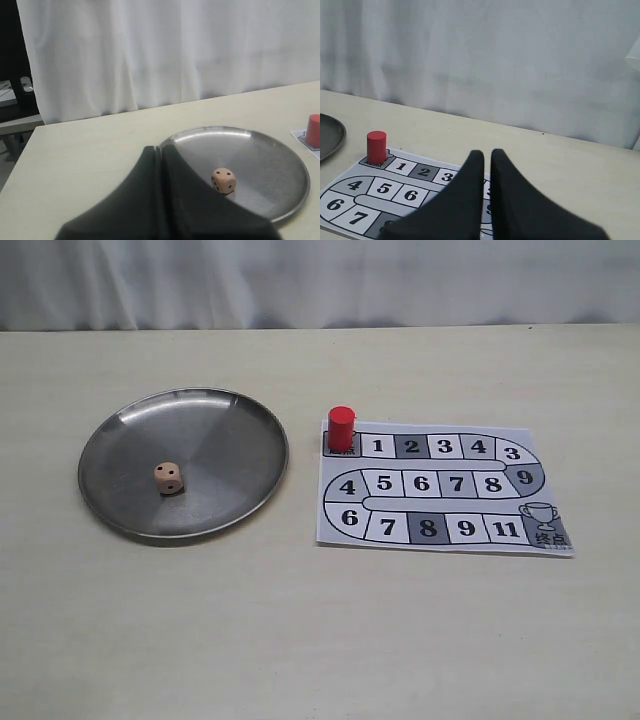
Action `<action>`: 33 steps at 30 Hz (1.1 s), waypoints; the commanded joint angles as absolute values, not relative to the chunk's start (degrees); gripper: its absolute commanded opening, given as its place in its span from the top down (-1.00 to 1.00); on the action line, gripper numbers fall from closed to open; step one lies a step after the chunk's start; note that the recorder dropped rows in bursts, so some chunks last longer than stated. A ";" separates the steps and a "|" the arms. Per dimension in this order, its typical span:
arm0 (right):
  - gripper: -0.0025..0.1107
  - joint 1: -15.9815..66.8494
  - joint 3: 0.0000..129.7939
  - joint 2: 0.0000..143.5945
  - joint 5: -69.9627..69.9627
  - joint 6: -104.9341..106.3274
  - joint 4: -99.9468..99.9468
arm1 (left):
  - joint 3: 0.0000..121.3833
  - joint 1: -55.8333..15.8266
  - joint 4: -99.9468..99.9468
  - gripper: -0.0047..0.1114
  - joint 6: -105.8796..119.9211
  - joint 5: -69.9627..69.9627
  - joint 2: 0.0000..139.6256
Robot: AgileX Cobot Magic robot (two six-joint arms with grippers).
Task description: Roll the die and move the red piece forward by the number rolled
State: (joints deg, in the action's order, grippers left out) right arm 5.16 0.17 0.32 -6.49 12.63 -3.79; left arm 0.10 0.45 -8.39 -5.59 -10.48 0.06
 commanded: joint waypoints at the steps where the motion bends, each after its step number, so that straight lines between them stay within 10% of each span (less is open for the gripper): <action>1: 0.88 4.73 0.00 0.00 -6.79 12.56 -3.37 | 0.00 -0.03 -8.26 0.92 -5.64 -9.93 0.00; 12: 0.88 4.73 0.00 0.00 -5.69 12.85 -3.66 | 0.00 -0.03 -8.26 0.92 -5.64 -9.93 0.00; 25: 0.88 4.73 0.00 0.00 32.97 -6.85 -17.10 | 0.00 -0.03 -8.26 0.92 -5.64 -9.93 0.00; 33: 0.88 4.73 0.00 2.11 23.45 -2.15 -4.91 | 0.00 -0.03 -8.26 0.92 -5.64 -9.93 0.00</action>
